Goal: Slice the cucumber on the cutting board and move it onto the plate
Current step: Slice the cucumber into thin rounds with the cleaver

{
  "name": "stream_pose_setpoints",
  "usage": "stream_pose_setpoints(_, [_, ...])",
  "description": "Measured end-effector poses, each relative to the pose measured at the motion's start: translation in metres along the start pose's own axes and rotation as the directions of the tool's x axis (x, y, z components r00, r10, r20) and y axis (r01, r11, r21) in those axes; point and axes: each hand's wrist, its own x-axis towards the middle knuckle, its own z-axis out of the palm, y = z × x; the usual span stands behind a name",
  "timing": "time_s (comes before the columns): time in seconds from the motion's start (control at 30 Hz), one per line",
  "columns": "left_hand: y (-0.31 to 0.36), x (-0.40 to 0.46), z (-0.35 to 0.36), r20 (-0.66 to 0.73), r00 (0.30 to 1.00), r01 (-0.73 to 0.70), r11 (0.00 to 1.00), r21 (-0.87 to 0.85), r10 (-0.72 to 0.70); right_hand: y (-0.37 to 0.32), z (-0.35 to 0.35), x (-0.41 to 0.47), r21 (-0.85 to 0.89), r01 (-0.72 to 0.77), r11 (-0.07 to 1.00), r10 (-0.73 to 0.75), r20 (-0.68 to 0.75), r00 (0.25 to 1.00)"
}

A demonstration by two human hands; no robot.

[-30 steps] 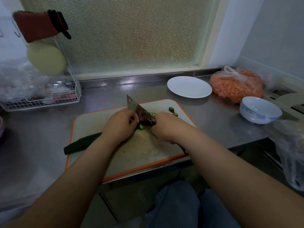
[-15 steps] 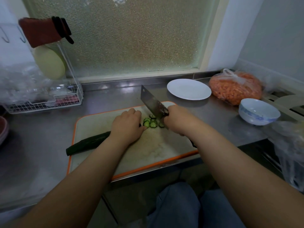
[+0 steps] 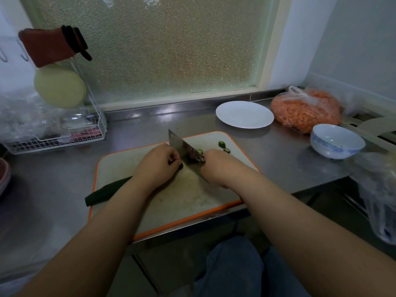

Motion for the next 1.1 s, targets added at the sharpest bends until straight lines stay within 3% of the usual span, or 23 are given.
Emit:
stream_pose_setpoints(0.5, [0.001,-0.004,0.005,-0.075,0.997,-0.007,1.0,0.011,0.008,-0.013,-0.001,-0.011,-0.029,0.005,1.0,-0.005,-0.027,1.0])
stream_pose_setpoints(0.93, [-0.004,-0.005,0.003,-0.038,0.998,-0.058,0.998,0.017,0.059,-0.007,0.015,0.011,-0.067,-0.042,0.997,0.045,0.042,0.998])
stream_pose_setpoints(1.1, [-0.004,-0.003,0.003,-0.027,0.998,-0.059,0.998,0.01,0.06,-0.004,0.02,0.008,-0.078,-0.016,0.997,0.014,-0.017,1.0])
